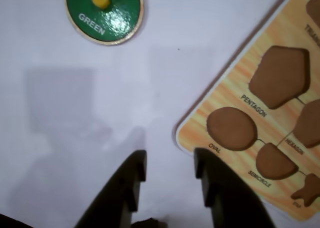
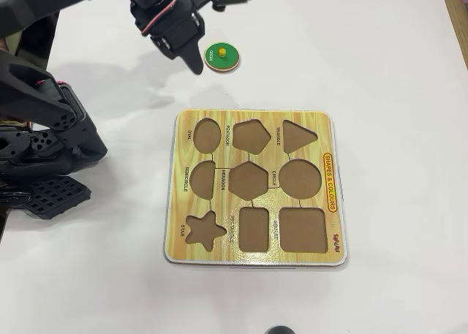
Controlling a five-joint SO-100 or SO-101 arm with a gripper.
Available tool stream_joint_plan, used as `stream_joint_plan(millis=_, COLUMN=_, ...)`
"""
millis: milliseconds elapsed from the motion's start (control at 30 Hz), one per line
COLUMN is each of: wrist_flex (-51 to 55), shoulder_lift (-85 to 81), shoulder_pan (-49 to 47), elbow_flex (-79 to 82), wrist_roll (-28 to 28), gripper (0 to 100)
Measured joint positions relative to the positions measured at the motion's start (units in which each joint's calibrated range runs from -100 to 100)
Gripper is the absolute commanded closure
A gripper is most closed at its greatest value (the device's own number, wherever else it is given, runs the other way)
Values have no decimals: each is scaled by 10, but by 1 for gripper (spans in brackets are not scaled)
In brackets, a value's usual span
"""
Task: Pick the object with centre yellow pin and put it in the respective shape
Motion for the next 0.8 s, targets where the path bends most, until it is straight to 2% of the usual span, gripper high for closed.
stream_joint_plan(millis=267, wrist_flex=-1, shoulder_lift=106, shoulder_pan=-60, elbow_flex=-94, wrist_roll=0, gripper=88)
stream_joint_plan(millis=800, wrist_flex=-1, shoulder_lift=271, shoulder_pan=-108, elbow_flex=-200, wrist_roll=0, gripper=89)
